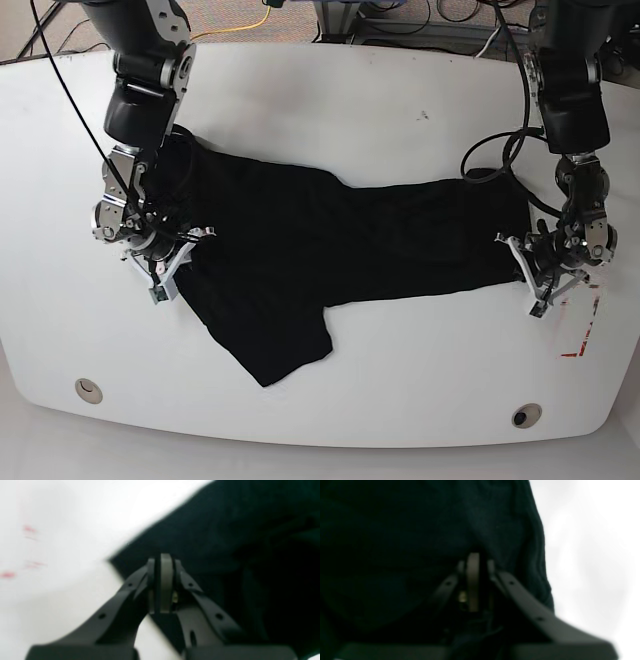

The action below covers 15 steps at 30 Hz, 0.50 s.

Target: Layout the t-shirt on the table in an organized manner, then fold the t-shirt properly

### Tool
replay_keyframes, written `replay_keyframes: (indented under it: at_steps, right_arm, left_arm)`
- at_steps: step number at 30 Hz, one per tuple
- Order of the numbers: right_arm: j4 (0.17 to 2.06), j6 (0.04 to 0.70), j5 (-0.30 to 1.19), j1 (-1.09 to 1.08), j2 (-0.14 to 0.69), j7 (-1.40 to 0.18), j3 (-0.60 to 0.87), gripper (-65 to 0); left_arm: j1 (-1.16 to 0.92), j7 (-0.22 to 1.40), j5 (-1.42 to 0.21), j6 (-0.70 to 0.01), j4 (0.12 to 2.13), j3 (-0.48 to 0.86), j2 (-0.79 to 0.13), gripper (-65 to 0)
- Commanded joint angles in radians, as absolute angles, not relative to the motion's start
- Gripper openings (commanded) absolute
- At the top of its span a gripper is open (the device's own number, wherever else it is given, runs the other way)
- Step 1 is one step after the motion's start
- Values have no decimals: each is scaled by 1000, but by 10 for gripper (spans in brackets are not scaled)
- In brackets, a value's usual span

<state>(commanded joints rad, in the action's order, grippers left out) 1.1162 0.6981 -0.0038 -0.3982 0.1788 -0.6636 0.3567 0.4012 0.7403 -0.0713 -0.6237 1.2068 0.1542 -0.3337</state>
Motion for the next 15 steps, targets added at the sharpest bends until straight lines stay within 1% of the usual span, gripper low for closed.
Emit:
replay_keyframes:
  at_steps: [1,2,3,4,6,7,8,11,15]
  right_arm:
    - [1162,698,-2,-397,174,-693,357,-379]
    - [1202,698,-2,-390,163,-717,358,-336]
    - [1248,698,-2,-377,150,-739,358,-306]
    - [1296,698,-2,-364,140,-756,358,-290]
    - [1402,698,-2,-338,130,-802,354,-276]
    - [1463,698,-2,-320,130,-835,354,-277]
    - [1495,698,-2,-309,128,-858,354,-277]
    - [1644,698,-2,-248,128,-954,360,-277]
    - [1733,698,-4,-170,130,-989,389,-277]
  left_arm:
    - [400,754,-71,-624,1254,156,-334,-612]
    - [398,763,-71,-624,1282,156,-334,-597]
    - [398,780,-71,-624,1316,157,-334,-572]
    - [392,799,-73,-624,1343,157,-334,-550]
    - [378,837,-73,-624,1414,157,-334,-511]
    - [371,862,-73,-624,1466,157,-332,-483]
    - [363,874,-73,-624,1488,157,-331,-469]
    - [303,924,-73,-625,1630,157,-329,-387]
    - [248,966,-87,-625,1732,156,-318,-326]
